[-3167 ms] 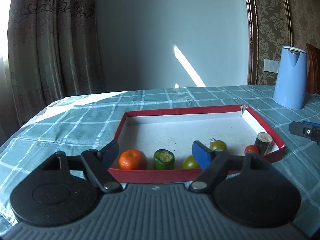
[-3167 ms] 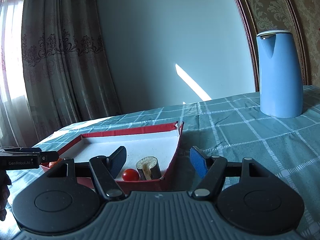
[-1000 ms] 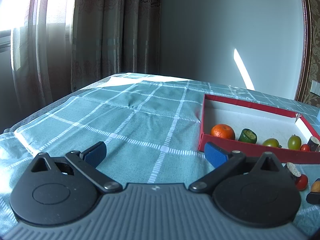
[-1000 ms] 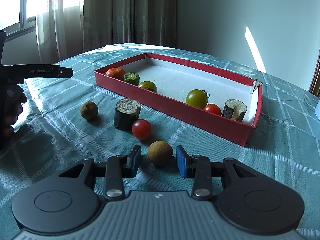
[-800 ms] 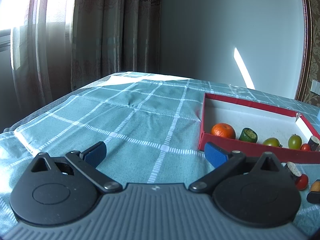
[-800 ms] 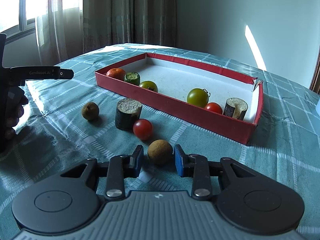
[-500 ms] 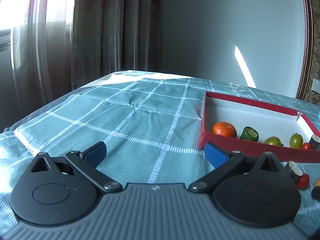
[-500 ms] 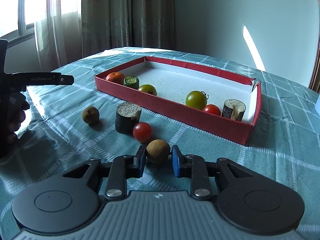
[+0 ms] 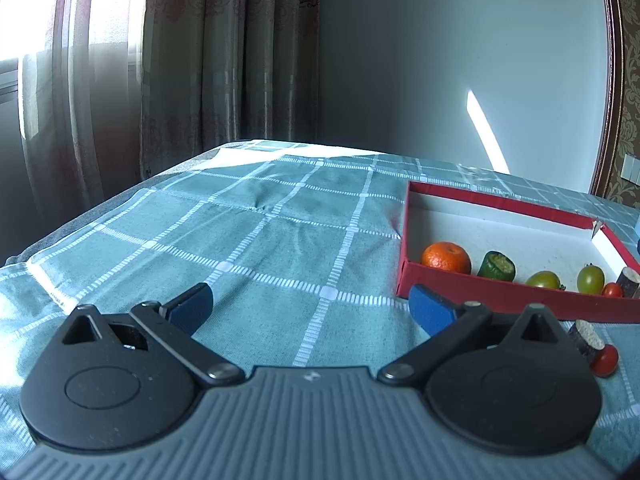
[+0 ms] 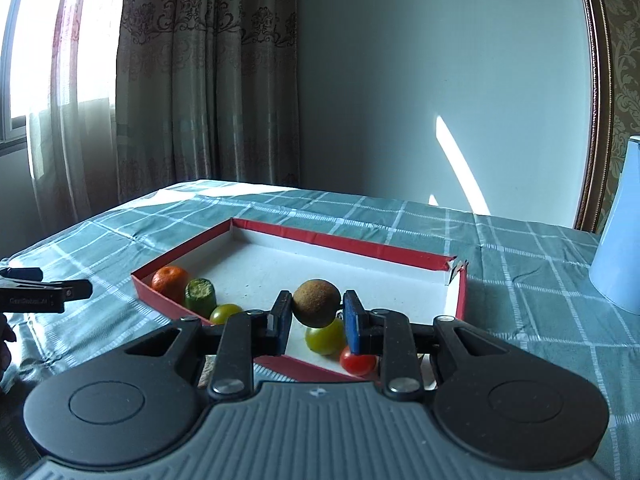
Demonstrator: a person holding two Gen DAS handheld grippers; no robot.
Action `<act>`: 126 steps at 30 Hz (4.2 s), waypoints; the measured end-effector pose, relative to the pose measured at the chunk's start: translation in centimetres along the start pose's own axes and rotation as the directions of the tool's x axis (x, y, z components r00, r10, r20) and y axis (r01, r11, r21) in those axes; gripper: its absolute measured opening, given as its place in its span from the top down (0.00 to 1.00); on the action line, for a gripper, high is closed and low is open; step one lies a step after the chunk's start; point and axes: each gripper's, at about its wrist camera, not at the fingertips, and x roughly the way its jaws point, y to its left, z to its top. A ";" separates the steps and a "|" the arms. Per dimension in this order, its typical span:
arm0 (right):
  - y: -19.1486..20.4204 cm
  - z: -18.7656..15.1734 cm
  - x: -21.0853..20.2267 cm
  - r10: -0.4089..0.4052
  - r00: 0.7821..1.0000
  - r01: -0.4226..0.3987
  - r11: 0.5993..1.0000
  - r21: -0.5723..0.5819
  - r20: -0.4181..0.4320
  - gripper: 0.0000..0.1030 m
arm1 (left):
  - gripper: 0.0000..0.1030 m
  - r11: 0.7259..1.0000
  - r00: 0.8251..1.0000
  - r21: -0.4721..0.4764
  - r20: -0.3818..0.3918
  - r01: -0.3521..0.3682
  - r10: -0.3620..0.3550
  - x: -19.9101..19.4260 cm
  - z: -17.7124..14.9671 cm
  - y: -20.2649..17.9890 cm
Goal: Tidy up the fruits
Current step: 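Carry the brown fruit into the tray and open the right gripper, then grasp the second brown kiwi-like fruit with the left gripper, then carry the brown fruit into the tray beside the mandarin and open the left gripper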
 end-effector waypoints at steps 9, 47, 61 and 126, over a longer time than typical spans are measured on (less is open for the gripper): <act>-1.7 -0.8 4.6 -0.095 0.994 0.096 0.995 0.009 -0.049 0.75 | 0.00 1.000 1.000 0.000 -0.004 0.005 -0.005 0.1 0.0 0.0; -6.2 -4.3 -0.5 -0.119 0.993 0.111 0.967 0.229 0.017 0.70 | 0.02 0.948 0.980 0.258 0.022 0.184 -0.196 -4.1 -1.7 -6.9; -5.8 -4.3 -0.7 -0.101 0.995 0.094 0.971 0.219 0.020 0.70 | 0.36 0.890 0.959 0.356 -0.121 0.284 -0.257 -2.3 -2.8 -9.7; -4.2 -4.3 -0.5 -0.052 0.998 0.047 0.984 0.172 0.030 0.70 | 0.75 0.993 0.996 0.097 -0.065 0.062 -0.056 7.0 5.0 -10.7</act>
